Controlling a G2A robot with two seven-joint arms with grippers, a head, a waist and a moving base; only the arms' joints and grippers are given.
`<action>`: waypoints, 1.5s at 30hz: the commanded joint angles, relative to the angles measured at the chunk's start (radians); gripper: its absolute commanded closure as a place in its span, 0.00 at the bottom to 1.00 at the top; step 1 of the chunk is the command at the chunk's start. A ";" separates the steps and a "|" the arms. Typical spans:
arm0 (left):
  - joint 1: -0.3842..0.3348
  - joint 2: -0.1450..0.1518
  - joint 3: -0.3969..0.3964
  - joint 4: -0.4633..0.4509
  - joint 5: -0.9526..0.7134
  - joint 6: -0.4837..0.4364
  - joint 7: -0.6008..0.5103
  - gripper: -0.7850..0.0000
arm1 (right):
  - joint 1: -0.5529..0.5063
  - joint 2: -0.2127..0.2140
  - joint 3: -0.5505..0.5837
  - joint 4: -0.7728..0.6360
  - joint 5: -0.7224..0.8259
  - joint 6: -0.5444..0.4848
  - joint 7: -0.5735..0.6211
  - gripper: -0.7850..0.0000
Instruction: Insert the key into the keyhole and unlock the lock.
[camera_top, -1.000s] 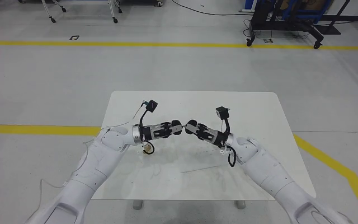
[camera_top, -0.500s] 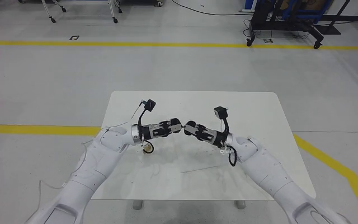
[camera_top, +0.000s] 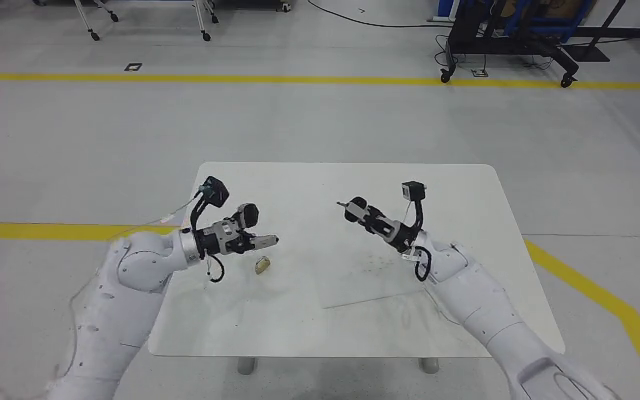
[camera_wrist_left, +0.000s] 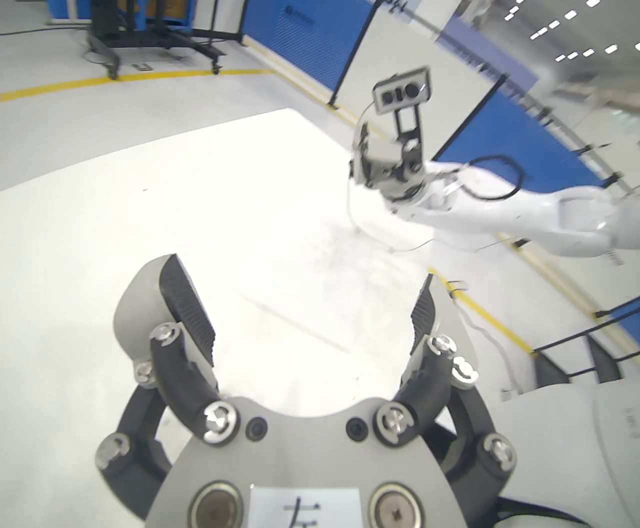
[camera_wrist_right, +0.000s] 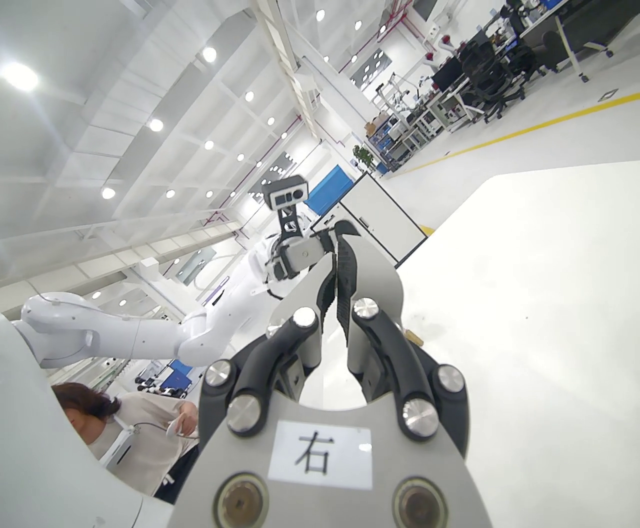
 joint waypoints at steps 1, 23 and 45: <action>0.103 0.010 -0.055 -0.129 0.211 0.059 0.034 0.00 | -0.014 0.001 0.029 -0.009 -0.029 0.000 -0.030 1.00; 0.039 -0.004 0.159 -0.023 0.670 0.081 0.100 0.33 | -0.053 -0.005 0.076 -0.032 -0.092 0.000 -0.080 1.00; -0.009 -0.011 0.228 0.026 0.720 0.139 0.095 0.67 | -0.053 -0.005 0.076 -0.032 -0.092 0.000 -0.080 1.00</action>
